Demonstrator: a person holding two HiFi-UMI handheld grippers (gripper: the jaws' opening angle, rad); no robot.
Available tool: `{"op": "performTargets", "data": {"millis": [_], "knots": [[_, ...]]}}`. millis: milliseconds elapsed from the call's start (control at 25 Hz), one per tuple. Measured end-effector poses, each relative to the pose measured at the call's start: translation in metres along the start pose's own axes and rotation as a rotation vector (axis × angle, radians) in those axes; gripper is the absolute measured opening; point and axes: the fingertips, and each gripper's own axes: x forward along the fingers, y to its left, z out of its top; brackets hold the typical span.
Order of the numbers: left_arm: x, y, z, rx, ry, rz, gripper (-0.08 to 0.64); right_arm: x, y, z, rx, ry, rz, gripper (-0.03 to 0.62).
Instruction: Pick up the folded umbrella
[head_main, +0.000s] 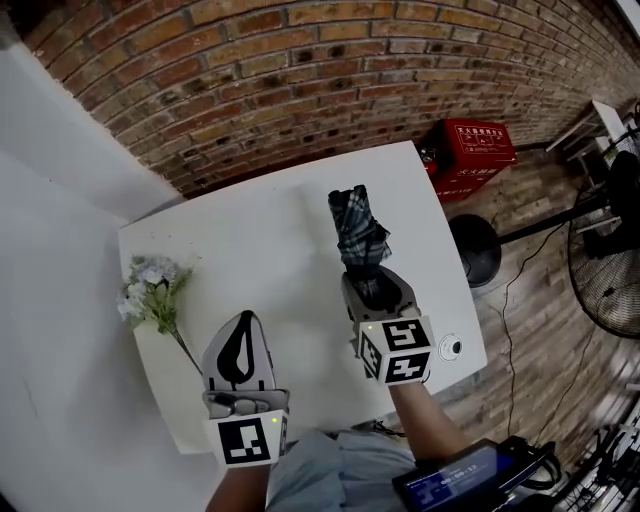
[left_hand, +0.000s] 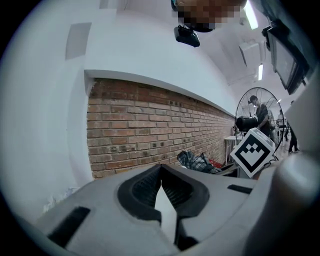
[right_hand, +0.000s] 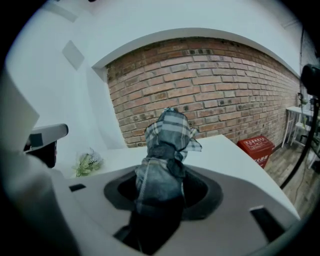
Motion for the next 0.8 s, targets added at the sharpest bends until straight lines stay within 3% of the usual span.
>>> {"op": "performTargets", "data": {"millis": [400, 800], "knots": [[-0.025, -0.025, 0.033, 0.062, -0.084, 0.004, 0.008, -0.051, 0.005, 0.034, -0.046, -0.119, 0.031, 0.192], [-0.056, -0.059, 0.067, 0.063, -0.151, 0.011, 0.008, -0.119, 0.007, 0.063, -0.088, -0.242, 0.054, 0.192]]}}
